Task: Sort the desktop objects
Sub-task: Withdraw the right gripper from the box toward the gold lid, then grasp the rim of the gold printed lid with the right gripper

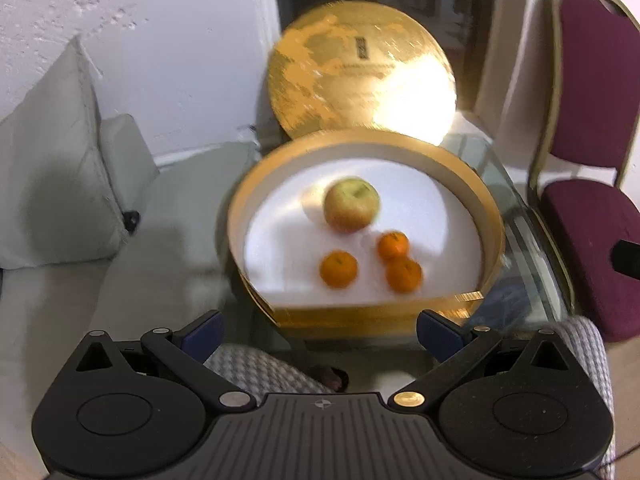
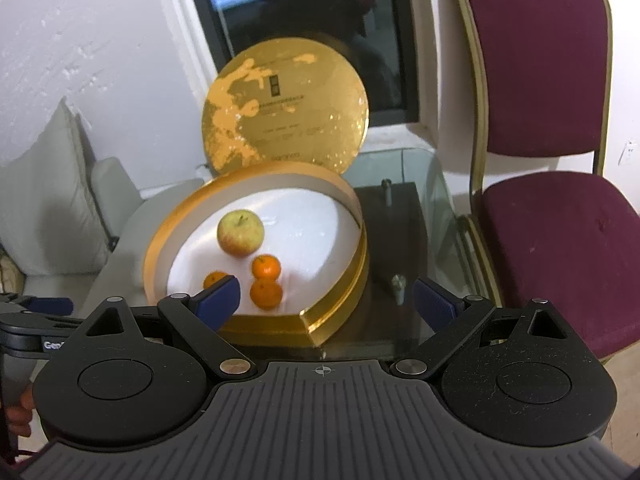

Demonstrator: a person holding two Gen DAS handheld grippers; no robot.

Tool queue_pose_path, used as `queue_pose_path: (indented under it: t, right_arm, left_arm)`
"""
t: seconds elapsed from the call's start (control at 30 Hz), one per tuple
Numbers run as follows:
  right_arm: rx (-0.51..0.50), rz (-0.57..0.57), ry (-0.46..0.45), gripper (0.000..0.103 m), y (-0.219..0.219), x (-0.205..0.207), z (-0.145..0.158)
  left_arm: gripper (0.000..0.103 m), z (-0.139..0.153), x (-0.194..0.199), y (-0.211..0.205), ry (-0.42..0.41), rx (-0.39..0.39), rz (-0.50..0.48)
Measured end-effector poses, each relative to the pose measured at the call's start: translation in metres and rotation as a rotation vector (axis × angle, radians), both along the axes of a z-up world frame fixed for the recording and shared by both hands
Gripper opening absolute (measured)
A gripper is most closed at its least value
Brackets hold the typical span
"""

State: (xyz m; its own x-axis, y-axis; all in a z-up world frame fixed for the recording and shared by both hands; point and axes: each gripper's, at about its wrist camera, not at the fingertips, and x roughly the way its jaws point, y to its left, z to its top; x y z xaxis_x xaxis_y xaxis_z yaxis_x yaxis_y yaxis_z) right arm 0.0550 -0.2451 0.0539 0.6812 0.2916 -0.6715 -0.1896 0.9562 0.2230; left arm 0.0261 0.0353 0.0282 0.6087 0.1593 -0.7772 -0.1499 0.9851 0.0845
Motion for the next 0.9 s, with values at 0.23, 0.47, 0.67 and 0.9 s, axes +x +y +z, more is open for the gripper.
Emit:
queue_pose_path:
  t: [0.23, 0.47, 0.67, 0.9]
  right_arm:
    - [-0.022, 0.007, -0.02, 0.098, 0.007, 0.024, 0.008]
    - [-0.011, 0.034, 0.022, 0.098, 0.02, 0.052, 0.002]
    - [0.018, 0.069, 0.003, 0.098, 0.035, 0.082, 0.014]
    - [0.037, 0.101, -0.085, 0.1, 0.048, 0.118, 0.047]
  left_arm:
    - [0.102, 0.001, 0.015, 0.02, -0.008, -0.019, 0.047]
    - [0.102, -0.01, 0.038, 0.031, 0.037, -0.016, 0.056]
    - [0.102, 0.01, 0.059, 0.047, -0.032, 0.031, 0.06]
    - [0.102, 0.035, 0.082, 0.071, -0.096, 0.075, 0.084]
